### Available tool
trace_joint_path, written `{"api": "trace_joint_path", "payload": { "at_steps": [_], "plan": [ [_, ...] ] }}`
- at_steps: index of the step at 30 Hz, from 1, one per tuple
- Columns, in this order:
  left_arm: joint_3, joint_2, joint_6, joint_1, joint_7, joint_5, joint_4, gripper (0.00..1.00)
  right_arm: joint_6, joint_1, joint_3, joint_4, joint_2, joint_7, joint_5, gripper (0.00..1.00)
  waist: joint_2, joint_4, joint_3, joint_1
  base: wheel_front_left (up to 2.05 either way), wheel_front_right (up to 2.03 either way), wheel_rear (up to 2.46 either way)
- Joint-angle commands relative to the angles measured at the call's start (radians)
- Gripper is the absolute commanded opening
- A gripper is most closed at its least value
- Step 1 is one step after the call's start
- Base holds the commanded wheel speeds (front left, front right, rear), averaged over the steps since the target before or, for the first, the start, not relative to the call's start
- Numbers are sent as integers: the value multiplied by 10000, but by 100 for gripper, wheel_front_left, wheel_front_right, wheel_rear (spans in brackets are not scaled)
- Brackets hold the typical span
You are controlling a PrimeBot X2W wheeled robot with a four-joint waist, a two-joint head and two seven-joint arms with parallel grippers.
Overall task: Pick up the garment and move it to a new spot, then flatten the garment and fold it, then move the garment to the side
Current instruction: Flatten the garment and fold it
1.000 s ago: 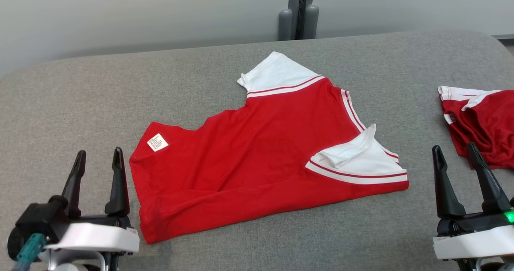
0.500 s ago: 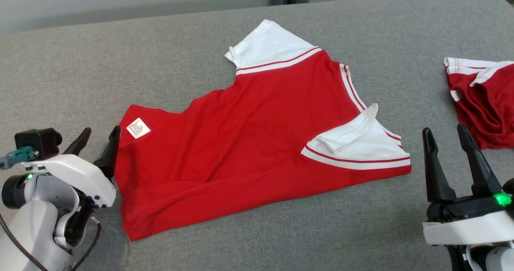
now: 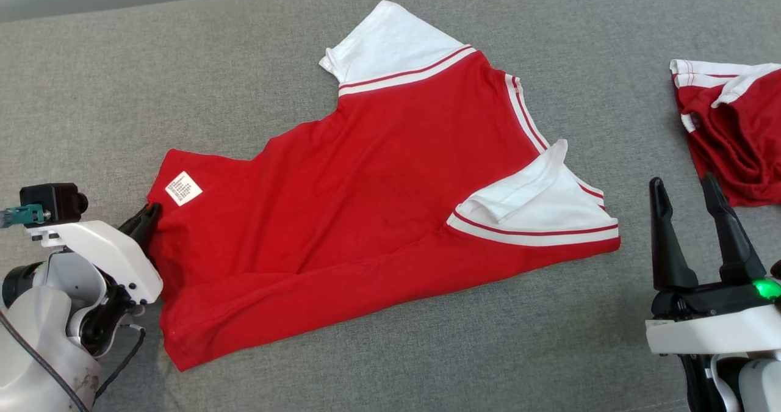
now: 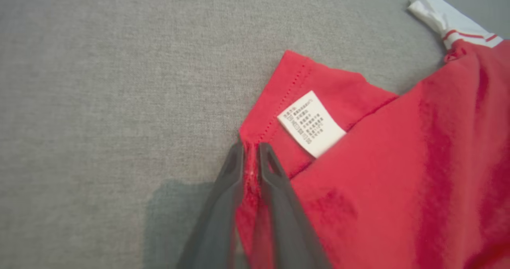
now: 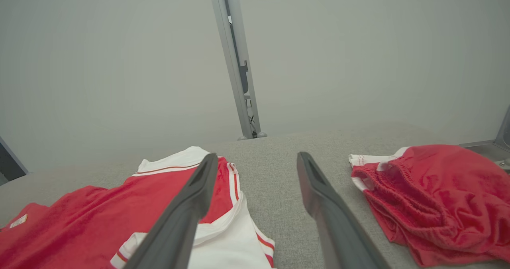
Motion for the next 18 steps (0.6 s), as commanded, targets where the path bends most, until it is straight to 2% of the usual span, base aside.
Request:
{"api": "trace_joint_path", "payload": {
  "at_steps": [1,9,14,18],
  "plan": [
    [-114,-130,-64,-63,-108,-123,121,0,0,-170,-72,15,-88,-61,64,100,-1,46,12,0,0,0,0],
    [172,-19,-141,-416,-1118,-704,-288,0,0,-745,-571,-57,-444,-64,220,100,-1,168,-35,0,0,0,0],
    [401,-34,-134,-371,-1623,-1153,-1074,0,-1,-2143,-1197,253,-1247,379,516,100,-1,303,-6,0,0,0,0],
    [388,-220,-135,-383,-1733,-1299,-1561,0,-1,-3213,-1254,760,-1728,816,713,100,-1,526,136,0,0,0,0]
  ]
}}
